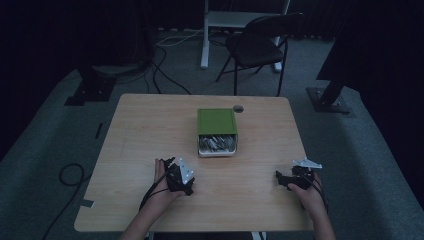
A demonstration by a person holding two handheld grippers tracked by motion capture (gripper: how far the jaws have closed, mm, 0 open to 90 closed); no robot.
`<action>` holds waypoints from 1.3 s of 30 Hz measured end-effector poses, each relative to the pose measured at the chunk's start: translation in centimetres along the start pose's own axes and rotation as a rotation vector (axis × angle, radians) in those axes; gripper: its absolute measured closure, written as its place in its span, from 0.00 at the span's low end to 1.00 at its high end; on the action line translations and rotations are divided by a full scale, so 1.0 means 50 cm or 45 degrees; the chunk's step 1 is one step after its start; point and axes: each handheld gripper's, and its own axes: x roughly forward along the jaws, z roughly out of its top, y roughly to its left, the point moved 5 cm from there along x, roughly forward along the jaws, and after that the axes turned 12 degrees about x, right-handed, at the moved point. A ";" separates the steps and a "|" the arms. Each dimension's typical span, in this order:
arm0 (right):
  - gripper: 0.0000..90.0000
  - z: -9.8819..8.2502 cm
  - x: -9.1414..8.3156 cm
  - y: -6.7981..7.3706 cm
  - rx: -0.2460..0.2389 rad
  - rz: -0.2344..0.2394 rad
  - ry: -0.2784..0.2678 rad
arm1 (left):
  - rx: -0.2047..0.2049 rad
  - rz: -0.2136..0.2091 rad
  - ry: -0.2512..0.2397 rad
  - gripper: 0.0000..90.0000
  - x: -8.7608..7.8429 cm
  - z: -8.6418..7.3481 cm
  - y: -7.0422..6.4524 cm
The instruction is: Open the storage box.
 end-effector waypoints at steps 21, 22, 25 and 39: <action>0.13 0.000 0.000 0.000 0.001 0.001 0.000 | 0.254 0.032 -0.084 0.06 0.014 0.091 -0.033; 0.13 0.000 0.000 0.000 0.002 0.001 0.000 | 0.273 0.037 -0.082 0.06 0.015 0.094 -0.033; 0.13 0.000 0.000 0.000 0.002 0.001 0.000 | 0.312 0.044 -0.085 0.07 0.019 0.105 -0.035; 0.13 0.000 0.000 0.000 0.002 0.001 0.000 | 0.474 0.106 -0.103 0.23 0.045 0.138 -0.041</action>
